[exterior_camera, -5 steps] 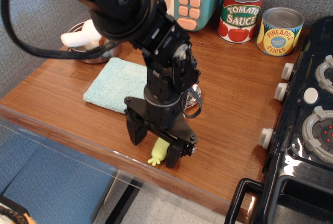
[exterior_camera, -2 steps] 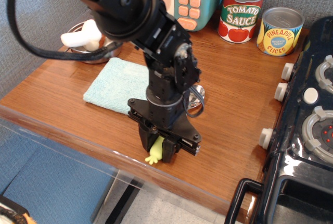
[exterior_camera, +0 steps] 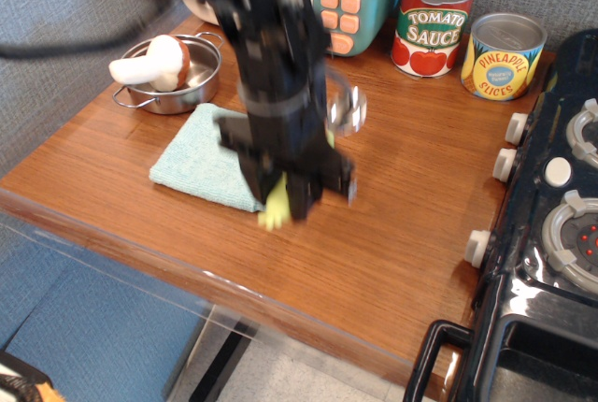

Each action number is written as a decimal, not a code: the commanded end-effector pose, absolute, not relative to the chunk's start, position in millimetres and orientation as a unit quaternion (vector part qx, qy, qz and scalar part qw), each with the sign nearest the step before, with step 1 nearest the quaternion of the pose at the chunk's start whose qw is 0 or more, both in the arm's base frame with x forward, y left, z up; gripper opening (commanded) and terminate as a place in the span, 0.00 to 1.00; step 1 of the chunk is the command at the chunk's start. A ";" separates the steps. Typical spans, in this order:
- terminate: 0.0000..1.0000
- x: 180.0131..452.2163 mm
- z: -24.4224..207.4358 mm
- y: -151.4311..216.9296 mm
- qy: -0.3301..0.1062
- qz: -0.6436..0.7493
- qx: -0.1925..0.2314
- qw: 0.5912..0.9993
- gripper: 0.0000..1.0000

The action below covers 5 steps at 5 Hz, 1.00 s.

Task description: Place the spoon in front of the can with the red label.

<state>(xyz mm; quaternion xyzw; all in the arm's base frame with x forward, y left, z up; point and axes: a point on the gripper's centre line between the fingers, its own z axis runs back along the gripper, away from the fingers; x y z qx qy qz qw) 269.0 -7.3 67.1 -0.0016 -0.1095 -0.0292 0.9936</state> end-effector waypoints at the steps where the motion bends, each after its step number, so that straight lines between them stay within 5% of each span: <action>1: 0.00 346.4 78.4 -9.1 -0.133 -0.021 -0.018 0.991 0.00; 2: 0.00 378.8 58.4 -12.5 -0.120 -0.031 -0.013 0.992 0.00; 4: 0.00 388.9 32.9 -18.6 -0.098 -0.055 -0.003 0.994 0.00; 5: 0.00 382.3 31.5 -23.5 -0.089 -0.066 0.002 0.994 1.00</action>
